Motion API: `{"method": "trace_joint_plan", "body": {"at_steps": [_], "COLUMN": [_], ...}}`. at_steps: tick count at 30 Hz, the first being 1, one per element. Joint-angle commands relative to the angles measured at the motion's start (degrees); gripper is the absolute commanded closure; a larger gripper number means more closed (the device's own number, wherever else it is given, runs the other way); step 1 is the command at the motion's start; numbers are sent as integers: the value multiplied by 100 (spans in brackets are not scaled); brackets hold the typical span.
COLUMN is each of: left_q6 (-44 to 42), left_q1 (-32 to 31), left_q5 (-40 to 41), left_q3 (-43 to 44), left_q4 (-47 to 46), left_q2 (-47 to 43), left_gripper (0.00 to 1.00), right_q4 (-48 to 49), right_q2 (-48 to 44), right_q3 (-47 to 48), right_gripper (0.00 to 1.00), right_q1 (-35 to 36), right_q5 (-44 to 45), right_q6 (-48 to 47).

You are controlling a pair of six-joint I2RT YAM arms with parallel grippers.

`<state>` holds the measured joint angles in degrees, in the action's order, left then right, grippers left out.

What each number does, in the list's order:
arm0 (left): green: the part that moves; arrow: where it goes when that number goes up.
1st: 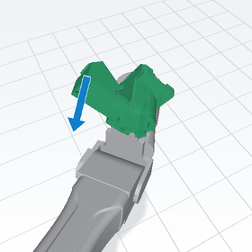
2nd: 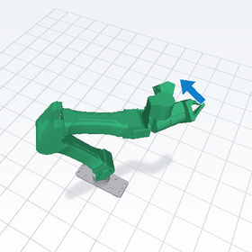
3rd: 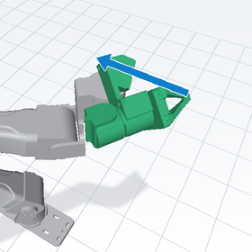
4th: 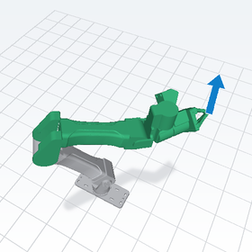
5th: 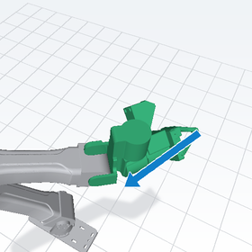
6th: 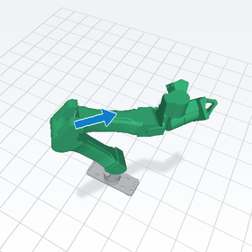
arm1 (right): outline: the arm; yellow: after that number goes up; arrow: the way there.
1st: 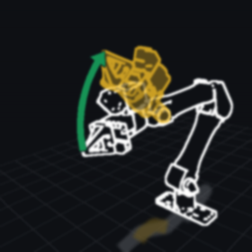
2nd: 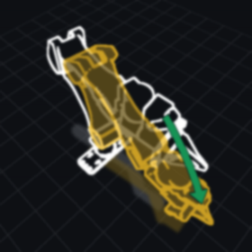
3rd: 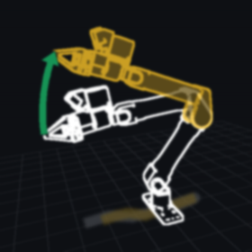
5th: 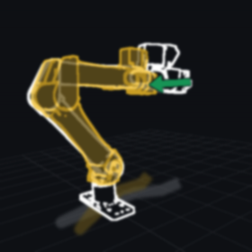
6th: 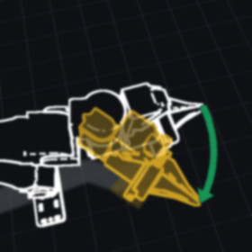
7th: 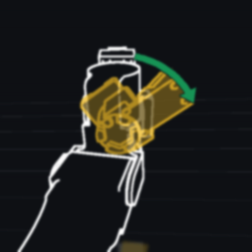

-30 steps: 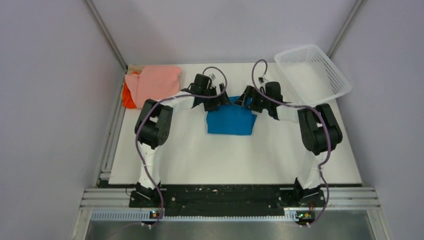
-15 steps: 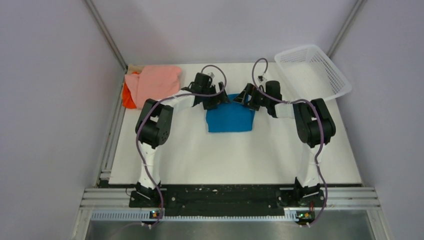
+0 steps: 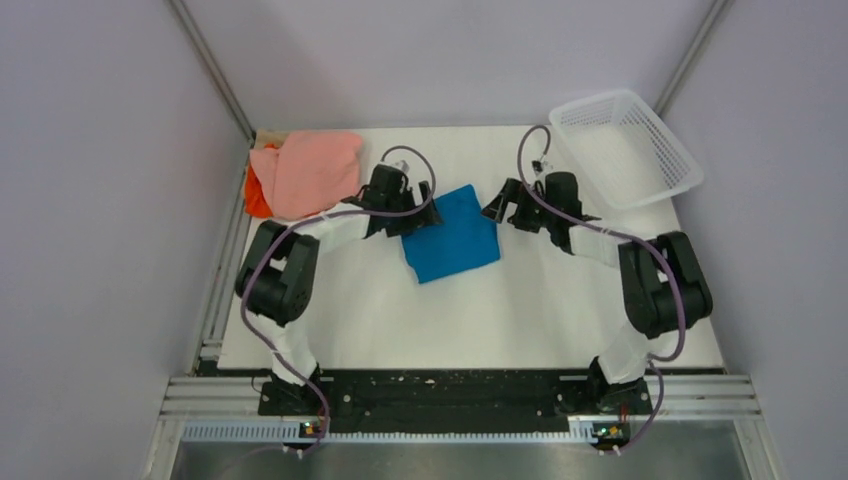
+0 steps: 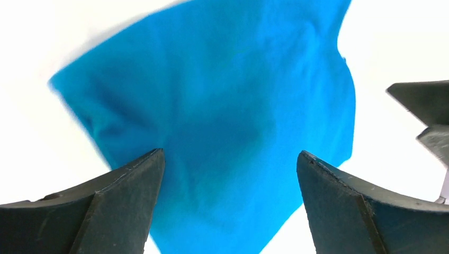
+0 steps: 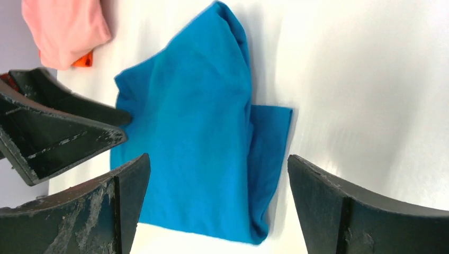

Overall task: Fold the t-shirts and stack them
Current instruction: Smooth out wrinkles on the folded tshirt, then put the neatly folded tshirt into the corner of the board with the left arm

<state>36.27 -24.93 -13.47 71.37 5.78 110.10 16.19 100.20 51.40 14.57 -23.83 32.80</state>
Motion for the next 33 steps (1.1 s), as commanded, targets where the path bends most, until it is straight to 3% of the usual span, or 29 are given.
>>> {"method": "trace_joint_plan", "body": {"at_steps": [1,6,12,17,22,27,33], "left_q6": [-248,-136,519,842,1189,1416,1404], "left_q1": [-114,-177,-172,-175,-185,-281,-729], "left_q5": [826,1430,1497,1530,1456,1126,1500], "left_q3": [-846,-1845,-2802,-2763,-2564,-2163,-1468], "left_q4": [-171,-143,-493,-755,-1094,-1258,-953], "left_q2": [-1769,-3296,-3657,-3090,-2263,-1328,-532], "left_gripper": [1,1,1,1,6,21,42], "right_q4": [-199,-449,-519,-975,-1247,-1368,-1400], "right_q2": [-1518,-2995,-4821,-5980,-6506,-6580,-6570], "right_q3": [-340,-980,-1950,-2412,-2595,-2587,-2582], "right_gripper": [1,1,1,1,1,1,1], "right_q1": [155,227,223,225,228,231,229], "right_q5": [528,888,1720,2506,2821,2970,3072], "right_q6": [-488,-496,-170,-129,-122,-148,-224]}}
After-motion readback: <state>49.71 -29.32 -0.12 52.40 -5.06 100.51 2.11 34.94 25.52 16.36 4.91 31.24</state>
